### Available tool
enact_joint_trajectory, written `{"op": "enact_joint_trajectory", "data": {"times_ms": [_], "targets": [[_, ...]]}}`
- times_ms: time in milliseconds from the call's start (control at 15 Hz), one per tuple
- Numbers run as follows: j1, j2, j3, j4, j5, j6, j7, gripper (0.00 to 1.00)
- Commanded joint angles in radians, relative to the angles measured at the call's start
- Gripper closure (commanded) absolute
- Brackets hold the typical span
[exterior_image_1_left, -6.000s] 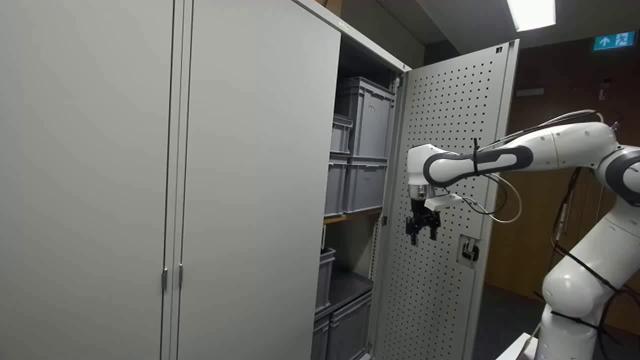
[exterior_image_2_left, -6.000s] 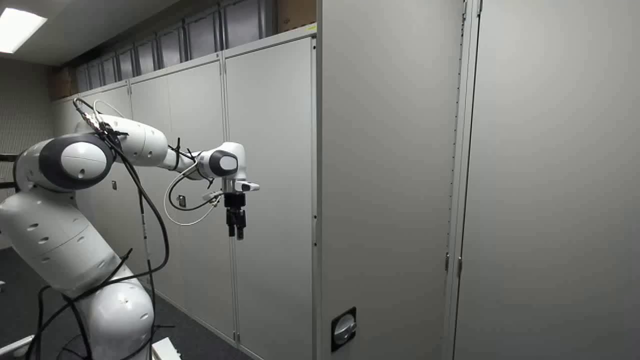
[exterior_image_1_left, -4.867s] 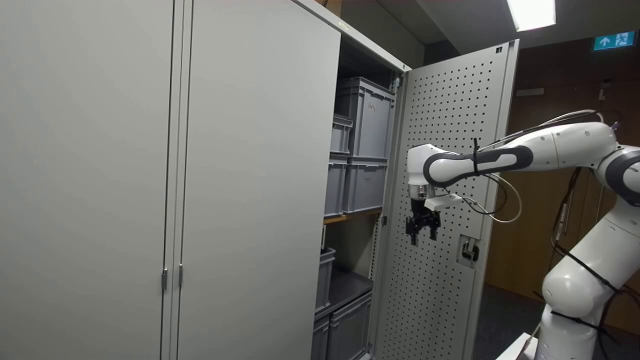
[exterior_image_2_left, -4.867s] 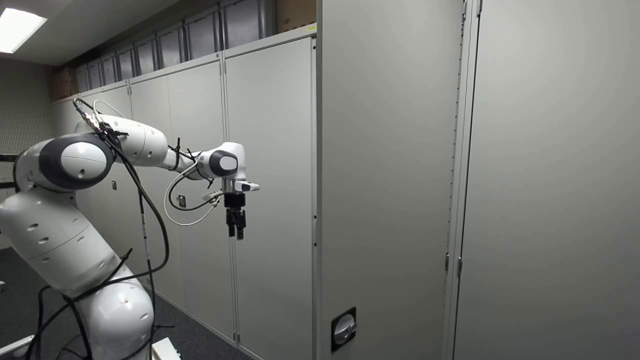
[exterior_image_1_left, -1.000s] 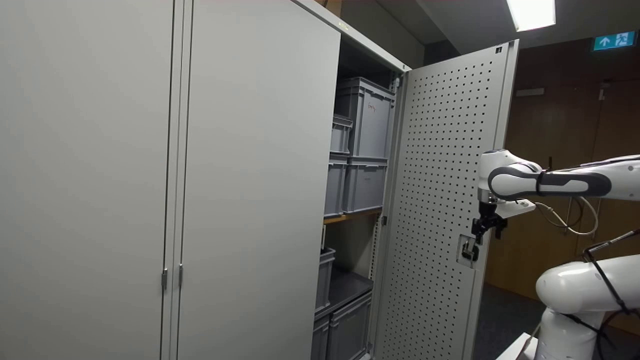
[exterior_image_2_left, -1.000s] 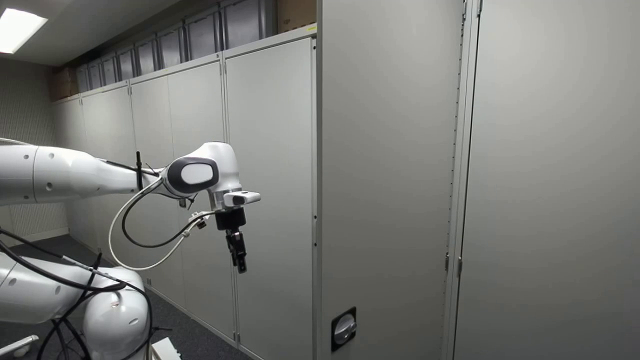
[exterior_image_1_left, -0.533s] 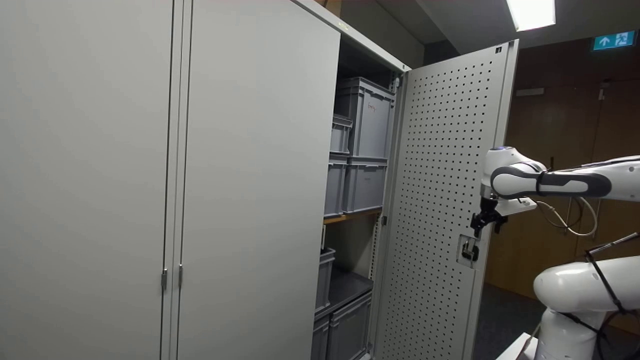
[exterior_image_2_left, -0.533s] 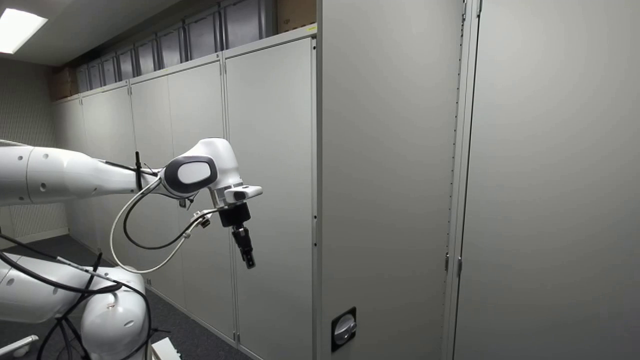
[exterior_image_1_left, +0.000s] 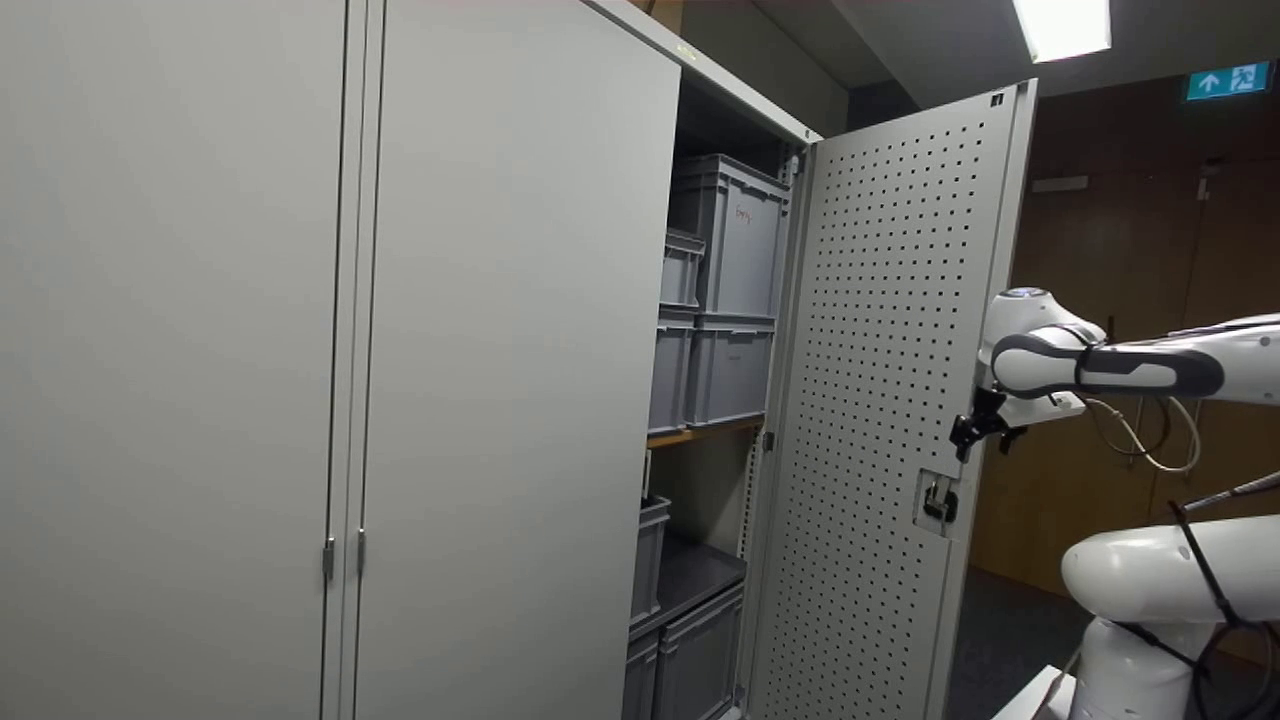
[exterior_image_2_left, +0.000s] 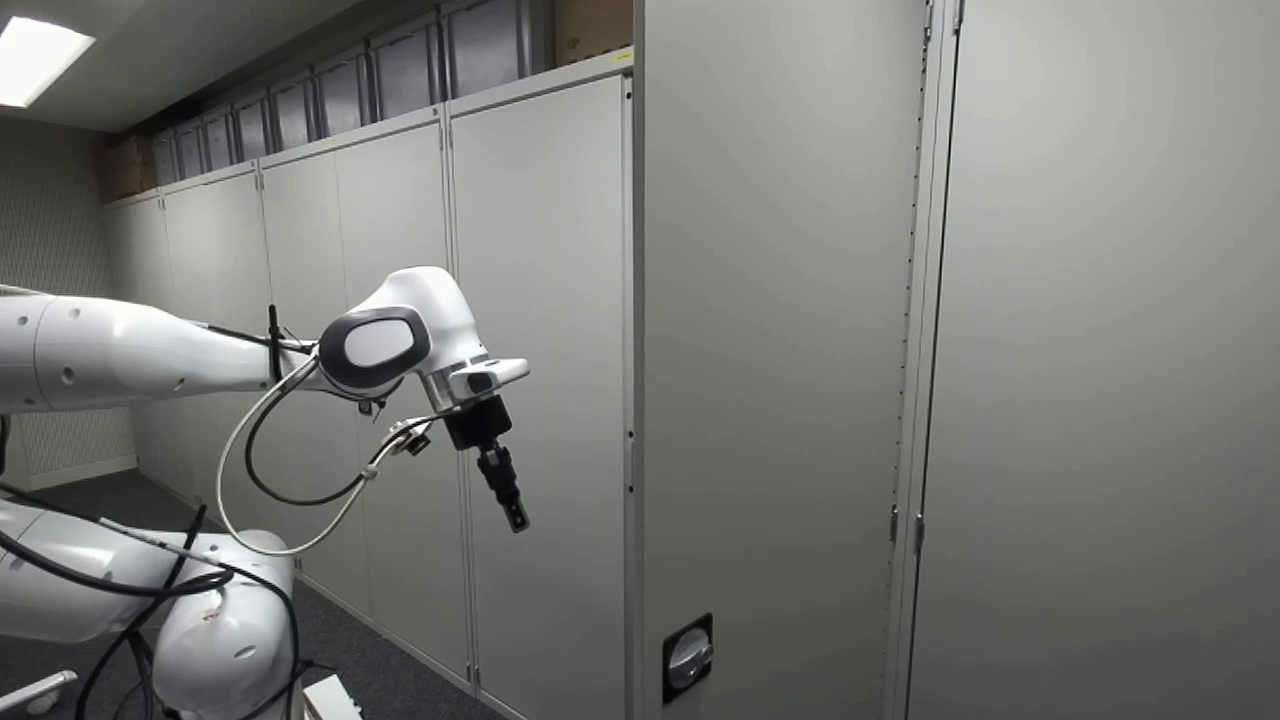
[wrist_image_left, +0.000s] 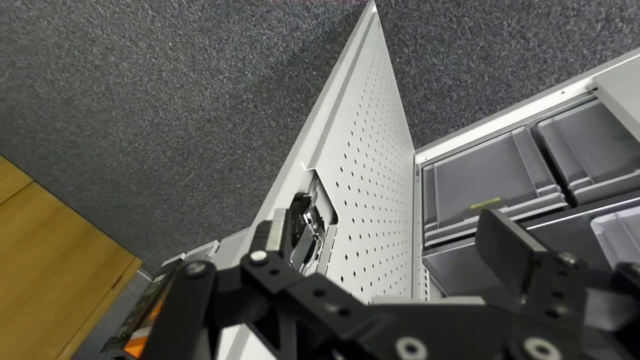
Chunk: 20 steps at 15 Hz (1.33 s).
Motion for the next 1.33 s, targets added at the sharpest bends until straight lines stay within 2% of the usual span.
{"op": "enact_joint_trajectory", "data": {"times_ms": [0,1267], "targets": [[-0.039,-0.002,-0.021,-0.005,-0.036,0.060,-0.003,0.00],[-0.159,0.009,-0.081,0.010,-0.156,0.267,-0.030,0.00]]}}
